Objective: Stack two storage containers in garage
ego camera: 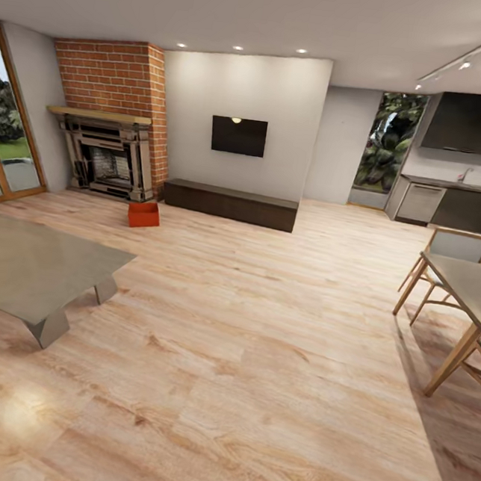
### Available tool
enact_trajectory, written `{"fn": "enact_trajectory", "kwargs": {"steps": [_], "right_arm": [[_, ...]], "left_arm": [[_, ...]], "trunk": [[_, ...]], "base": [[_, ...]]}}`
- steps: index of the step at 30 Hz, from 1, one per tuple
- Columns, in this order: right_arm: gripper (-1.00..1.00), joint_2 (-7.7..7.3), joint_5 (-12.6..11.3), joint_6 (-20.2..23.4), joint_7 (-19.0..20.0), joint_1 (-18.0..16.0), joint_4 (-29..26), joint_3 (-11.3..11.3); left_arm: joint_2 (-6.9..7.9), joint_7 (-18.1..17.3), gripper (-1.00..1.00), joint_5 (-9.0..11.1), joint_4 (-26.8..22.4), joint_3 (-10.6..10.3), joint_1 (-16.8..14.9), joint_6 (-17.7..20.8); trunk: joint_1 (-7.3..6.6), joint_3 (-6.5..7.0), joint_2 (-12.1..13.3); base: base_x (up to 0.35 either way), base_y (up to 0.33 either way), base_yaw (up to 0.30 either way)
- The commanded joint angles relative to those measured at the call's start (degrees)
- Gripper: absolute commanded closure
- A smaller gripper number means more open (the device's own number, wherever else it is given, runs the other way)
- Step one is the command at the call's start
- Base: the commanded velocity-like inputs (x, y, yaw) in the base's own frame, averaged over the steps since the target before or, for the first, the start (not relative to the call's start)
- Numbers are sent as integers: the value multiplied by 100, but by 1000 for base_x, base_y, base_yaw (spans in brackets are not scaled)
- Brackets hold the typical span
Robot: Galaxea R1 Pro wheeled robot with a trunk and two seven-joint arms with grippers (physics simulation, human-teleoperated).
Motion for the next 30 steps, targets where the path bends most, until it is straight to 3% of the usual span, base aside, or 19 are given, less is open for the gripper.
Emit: {"fn": "enact_trajectory", "kwargs": {"steps": [1,30], "right_arm": [[-100,4,-51,-22,-11,-5,9,48],[-100,4,-51,-22,-11,-5,9,48]], "left_arm": [[3,-23,-100,59,7,-9,-4,-17],[5,-23,-100,59,7,-9,-4,-10]], "trunk": [[4,-7,-4],[4,-7,-4]], "base": [[322,0,0],[322,0,0]]}}
